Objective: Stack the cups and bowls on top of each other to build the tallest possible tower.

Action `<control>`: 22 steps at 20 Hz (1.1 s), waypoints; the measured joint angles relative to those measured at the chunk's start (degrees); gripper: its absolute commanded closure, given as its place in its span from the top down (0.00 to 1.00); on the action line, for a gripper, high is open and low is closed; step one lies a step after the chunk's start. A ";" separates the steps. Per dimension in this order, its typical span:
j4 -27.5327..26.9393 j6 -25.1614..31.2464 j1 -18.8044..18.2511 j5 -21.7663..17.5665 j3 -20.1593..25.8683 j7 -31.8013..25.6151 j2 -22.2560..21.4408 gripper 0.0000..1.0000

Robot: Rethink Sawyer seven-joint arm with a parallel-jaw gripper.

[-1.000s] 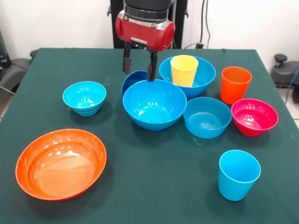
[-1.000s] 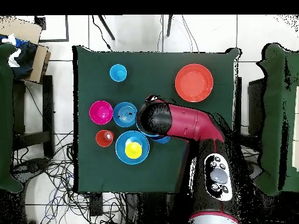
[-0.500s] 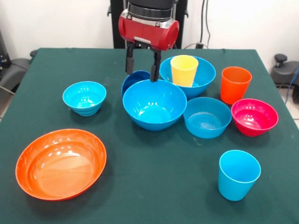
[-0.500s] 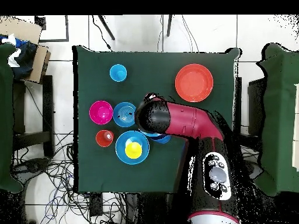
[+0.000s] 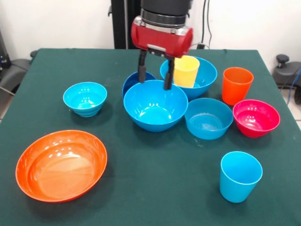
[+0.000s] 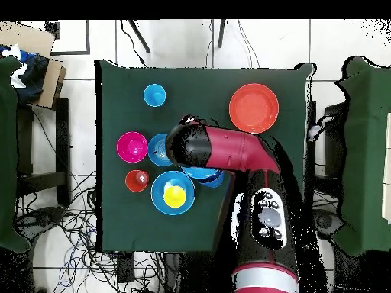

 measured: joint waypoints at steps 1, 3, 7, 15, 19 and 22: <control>-0.37 0.00 0.42 0.15 -0.11 0.00 0.23 1.00; -1.33 0.00 1.51 0.50 -0.52 0.00 0.86 1.00; -3.16 0.00 3.53 1.14 -1.48 0.01 2.35 1.00; -6.10 0.00 6.69 3.45 -3.28 0.01 5.48 1.00; -7.19 0.00 7.05 4.14 -4.34 0.01 6.52 1.00; -7.48 0.00 7.08 4.66 -5.04 0.01 6.96 1.00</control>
